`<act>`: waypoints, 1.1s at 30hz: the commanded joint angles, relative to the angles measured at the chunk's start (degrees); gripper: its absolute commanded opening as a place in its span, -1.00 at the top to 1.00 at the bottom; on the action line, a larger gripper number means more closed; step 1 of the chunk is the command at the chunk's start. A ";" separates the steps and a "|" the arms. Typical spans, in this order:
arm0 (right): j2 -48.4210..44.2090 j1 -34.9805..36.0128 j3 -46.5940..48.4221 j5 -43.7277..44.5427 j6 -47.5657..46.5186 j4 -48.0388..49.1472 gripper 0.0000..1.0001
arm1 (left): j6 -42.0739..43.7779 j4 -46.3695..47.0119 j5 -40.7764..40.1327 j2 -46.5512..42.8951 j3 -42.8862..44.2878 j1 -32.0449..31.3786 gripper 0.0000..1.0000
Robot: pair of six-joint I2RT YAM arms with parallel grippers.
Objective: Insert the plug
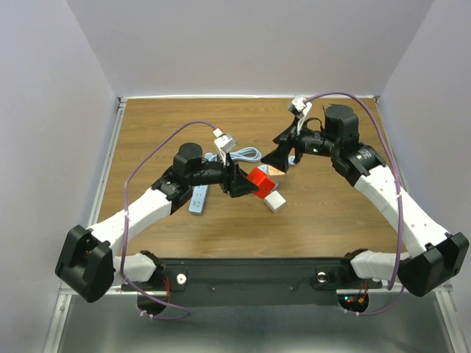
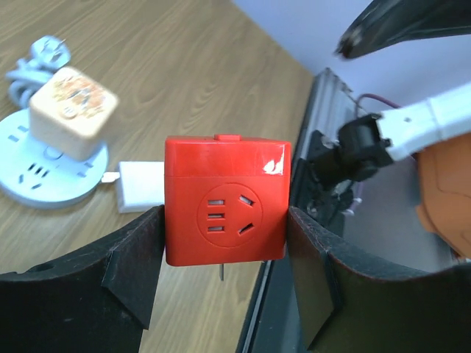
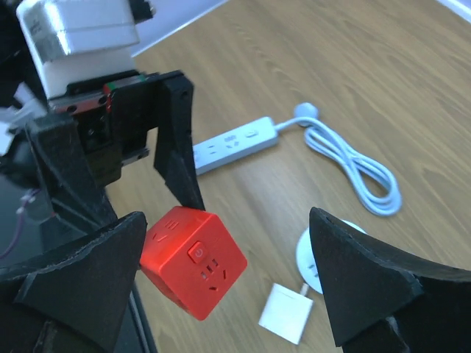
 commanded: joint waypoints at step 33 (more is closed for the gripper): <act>-0.76 -0.01 -0.93 -27.96 1.77 -0.44 -0.93 | -2.12 14.60 20.82 -14.38 -5.18 1.69 1.00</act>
